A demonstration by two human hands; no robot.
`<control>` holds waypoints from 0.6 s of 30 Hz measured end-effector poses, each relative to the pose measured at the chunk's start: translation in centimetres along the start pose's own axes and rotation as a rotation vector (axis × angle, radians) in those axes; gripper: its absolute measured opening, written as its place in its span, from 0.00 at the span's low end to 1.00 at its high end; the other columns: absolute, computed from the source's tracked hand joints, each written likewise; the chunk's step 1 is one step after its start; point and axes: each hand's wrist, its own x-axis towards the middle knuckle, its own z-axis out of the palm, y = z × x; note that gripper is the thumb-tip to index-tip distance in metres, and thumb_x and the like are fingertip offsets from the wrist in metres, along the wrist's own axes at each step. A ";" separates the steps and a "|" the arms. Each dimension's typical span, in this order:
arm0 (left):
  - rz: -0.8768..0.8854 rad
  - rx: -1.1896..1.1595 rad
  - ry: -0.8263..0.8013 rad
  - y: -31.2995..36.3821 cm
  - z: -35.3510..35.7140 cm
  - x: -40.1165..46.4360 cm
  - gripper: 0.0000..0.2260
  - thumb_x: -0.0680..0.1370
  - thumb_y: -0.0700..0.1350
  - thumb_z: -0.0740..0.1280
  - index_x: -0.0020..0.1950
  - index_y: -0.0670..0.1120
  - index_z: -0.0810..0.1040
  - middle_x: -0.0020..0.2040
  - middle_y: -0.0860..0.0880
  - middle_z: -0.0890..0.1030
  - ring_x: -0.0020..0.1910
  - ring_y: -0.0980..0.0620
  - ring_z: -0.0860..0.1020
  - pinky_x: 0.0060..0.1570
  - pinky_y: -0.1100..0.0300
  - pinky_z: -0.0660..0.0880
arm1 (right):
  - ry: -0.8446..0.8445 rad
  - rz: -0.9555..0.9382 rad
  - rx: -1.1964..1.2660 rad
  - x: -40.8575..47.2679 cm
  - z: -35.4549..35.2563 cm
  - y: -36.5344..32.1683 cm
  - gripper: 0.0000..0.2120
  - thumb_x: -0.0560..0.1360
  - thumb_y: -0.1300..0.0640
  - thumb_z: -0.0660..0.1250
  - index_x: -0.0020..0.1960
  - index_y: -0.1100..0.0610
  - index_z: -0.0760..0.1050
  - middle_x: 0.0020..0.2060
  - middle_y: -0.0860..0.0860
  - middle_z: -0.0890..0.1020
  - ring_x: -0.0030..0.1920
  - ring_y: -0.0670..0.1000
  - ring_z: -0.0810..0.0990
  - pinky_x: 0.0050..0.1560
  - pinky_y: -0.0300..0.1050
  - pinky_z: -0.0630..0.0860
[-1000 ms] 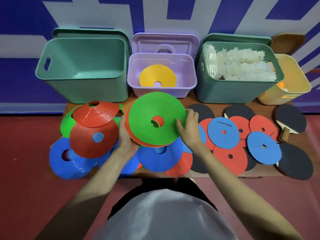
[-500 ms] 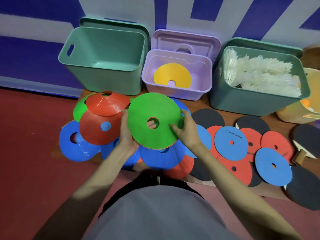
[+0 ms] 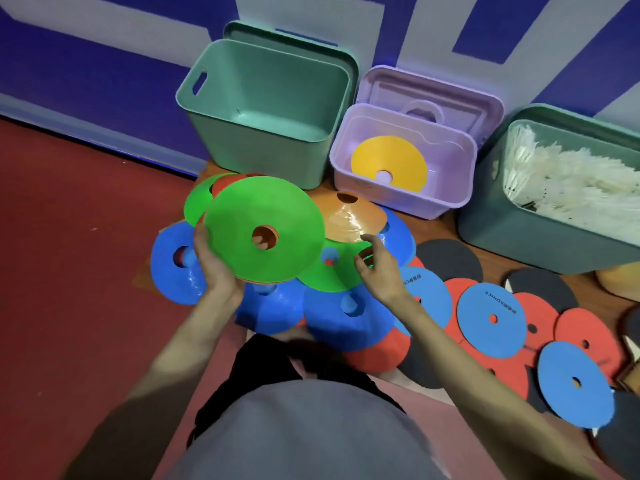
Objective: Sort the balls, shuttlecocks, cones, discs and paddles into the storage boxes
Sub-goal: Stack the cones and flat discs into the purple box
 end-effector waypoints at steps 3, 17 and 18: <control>0.029 -0.018 0.051 2.4 -1.6 2.4 0.23 0.82 0.57 0.52 0.48 0.50 0.84 0.45 0.54 0.85 0.45 0.55 0.83 0.45 0.61 0.78 | -0.027 -0.097 -0.085 1.7 2.1 -2.4 0.26 0.73 0.64 0.68 0.69 0.61 0.65 0.53 0.58 0.77 0.47 0.55 0.77 0.50 0.48 0.73; 0.017 0.045 0.028 12.0 -8.2 12.0 0.31 0.84 0.51 0.49 0.28 0.56 0.84 0.33 0.57 0.83 0.32 0.61 0.81 0.32 0.66 0.75 | -0.174 -0.351 -0.749 11.1 15.7 -12.5 0.55 0.63 0.51 0.77 0.78 0.55 0.46 0.77 0.51 0.52 0.58 0.56 0.66 0.63 0.48 0.66; -0.003 0.051 0.019 12.2 -8.3 12.2 0.32 0.84 0.51 0.49 0.27 0.55 0.83 0.32 0.57 0.83 0.30 0.61 0.81 0.30 0.66 0.75 | -0.177 -0.344 -0.768 11.4 16.1 -12.8 0.55 0.64 0.51 0.77 0.78 0.55 0.45 0.77 0.51 0.51 0.57 0.56 0.66 0.63 0.48 0.66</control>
